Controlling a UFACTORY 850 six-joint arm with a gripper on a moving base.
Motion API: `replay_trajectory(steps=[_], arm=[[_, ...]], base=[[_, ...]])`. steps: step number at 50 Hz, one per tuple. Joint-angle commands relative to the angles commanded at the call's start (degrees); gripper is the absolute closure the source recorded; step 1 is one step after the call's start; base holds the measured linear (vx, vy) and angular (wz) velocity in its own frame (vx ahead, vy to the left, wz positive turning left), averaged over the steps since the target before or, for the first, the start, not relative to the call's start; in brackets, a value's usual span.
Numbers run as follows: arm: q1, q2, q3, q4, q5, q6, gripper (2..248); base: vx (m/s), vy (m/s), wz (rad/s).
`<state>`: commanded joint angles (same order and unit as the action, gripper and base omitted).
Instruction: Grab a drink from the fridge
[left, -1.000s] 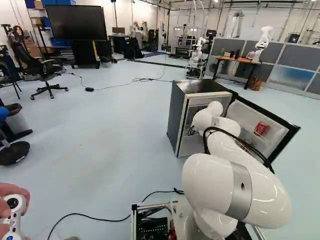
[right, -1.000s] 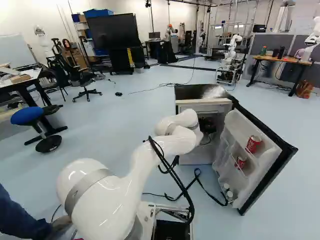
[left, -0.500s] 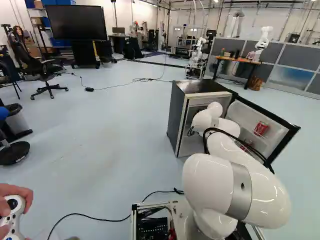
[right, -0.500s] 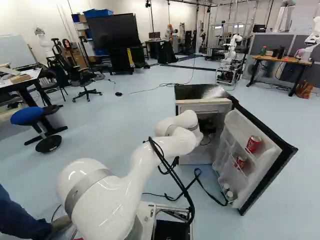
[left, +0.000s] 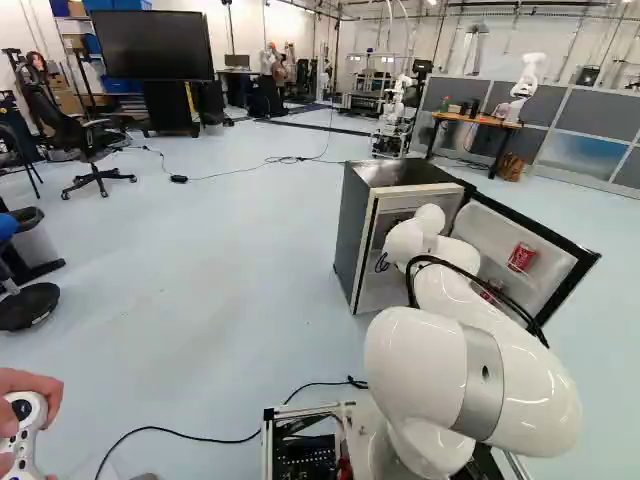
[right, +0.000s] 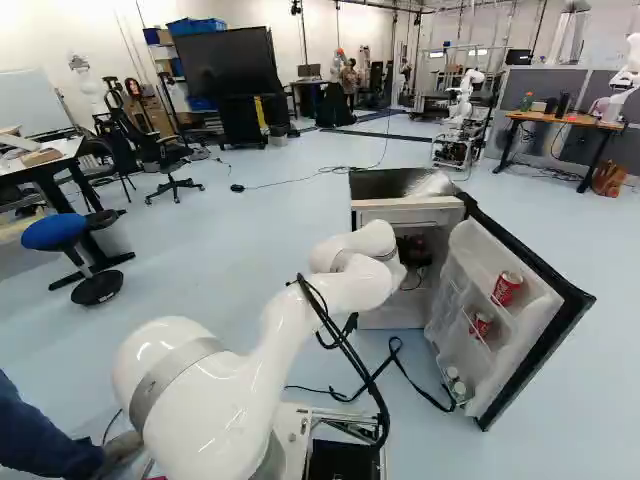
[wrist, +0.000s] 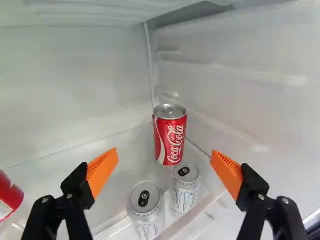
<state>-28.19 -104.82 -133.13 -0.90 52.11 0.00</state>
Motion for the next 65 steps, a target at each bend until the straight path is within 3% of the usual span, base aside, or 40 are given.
replay_trajectory(steps=[65], arm=[[0.00, 0.00, 0.00, 0.00, 0.00, 0.00, 3]], base=[[0.009, -0.003, -0.014]])
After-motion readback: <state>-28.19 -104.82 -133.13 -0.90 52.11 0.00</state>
